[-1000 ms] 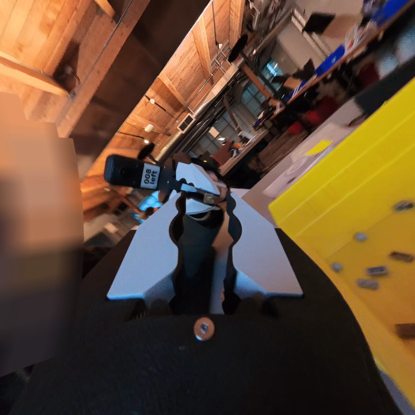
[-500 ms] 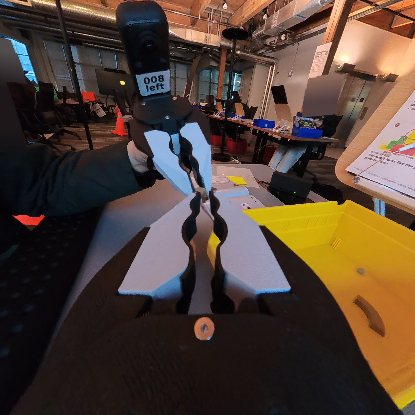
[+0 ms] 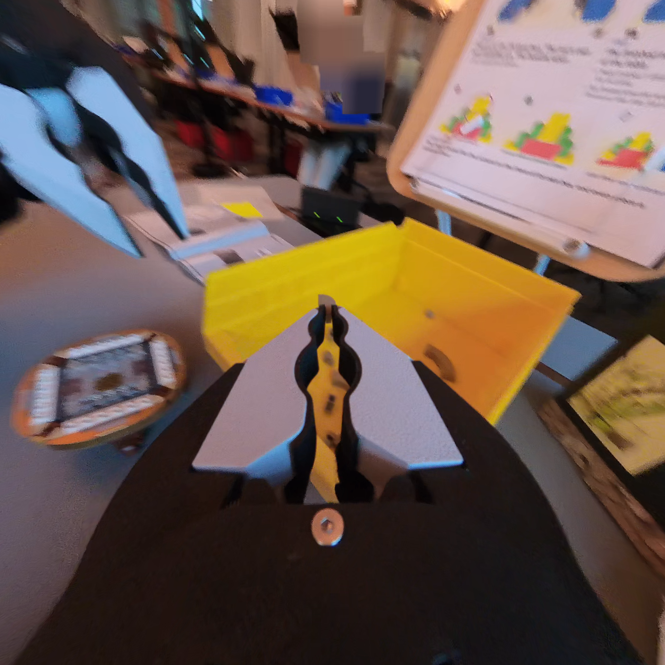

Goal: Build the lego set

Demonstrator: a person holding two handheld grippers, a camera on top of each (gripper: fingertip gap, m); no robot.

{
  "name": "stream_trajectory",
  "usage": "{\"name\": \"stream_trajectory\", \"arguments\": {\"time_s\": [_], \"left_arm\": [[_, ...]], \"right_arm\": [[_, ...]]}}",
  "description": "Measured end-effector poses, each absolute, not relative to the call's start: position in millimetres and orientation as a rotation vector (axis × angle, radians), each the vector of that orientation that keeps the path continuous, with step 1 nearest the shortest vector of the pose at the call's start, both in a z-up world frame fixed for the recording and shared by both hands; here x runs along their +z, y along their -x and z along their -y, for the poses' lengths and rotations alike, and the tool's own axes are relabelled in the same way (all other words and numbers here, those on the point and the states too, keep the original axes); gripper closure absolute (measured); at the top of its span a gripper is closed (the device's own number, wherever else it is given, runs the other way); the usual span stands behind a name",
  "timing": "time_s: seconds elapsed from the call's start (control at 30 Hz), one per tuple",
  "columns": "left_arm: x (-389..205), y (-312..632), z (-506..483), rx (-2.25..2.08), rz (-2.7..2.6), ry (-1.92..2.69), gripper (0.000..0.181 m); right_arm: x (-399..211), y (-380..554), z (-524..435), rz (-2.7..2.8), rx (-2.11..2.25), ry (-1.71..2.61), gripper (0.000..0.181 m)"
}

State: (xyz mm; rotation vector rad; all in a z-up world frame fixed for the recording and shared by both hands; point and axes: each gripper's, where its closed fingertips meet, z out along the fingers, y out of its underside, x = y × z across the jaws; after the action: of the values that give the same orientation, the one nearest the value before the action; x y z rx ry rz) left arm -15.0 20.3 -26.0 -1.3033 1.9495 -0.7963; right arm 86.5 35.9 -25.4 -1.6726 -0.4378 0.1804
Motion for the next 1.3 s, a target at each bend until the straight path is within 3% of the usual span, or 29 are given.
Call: {"name": "stream_trajectory", "arguments": {"time_s": [0.1, 0.17, 0.4, 0.7, 0.83, 1.0, 1.13, 1.3], "left_arm": [[-56, 33, -31, -0.606, -2.087, 1.387, 0.162], [-74, 45, -36, -0.497, -2.164, 1.446, 0.17], [-102, 68, -47, -0.18, -2.298, 1.532, 0.167], [-99, 104, -96, 0.411, -2.174, 1.613, 0.159], [-100, 104, -78, 0.322, -2.234, 1.62, 0.139], [-97, 98, -22, -0.082, -2.41, 1.585, 0.117], [-101, 84, 7, -0.25, -2.499, 1.486, 0.089], [-124, 67, 15, -0.266, -2.56, 1.463, 0.079]], "right_arm": [[-47, -102, -46, 0.376, 0.081, 1.794, 0.157], [-45, -96, -45, 0.373, 0.126, 1.783, 0.159], [-21, -40, -20, 0.641, 0.295, 1.595, 0.162], [-96, 37, 14, 1.107, 0.475, 1.8, 0.167], [-109, 36, 11, 1.072, 0.533, 1.885, 0.167], [-113, 36, 10, 0.987, 0.675, 1.943, 0.17], [-113, 35, 12, 0.981, 0.709, 1.962, 0.178], [-113, 35, 14, 1.03, 0.643, 1.955, 0.179]]}}
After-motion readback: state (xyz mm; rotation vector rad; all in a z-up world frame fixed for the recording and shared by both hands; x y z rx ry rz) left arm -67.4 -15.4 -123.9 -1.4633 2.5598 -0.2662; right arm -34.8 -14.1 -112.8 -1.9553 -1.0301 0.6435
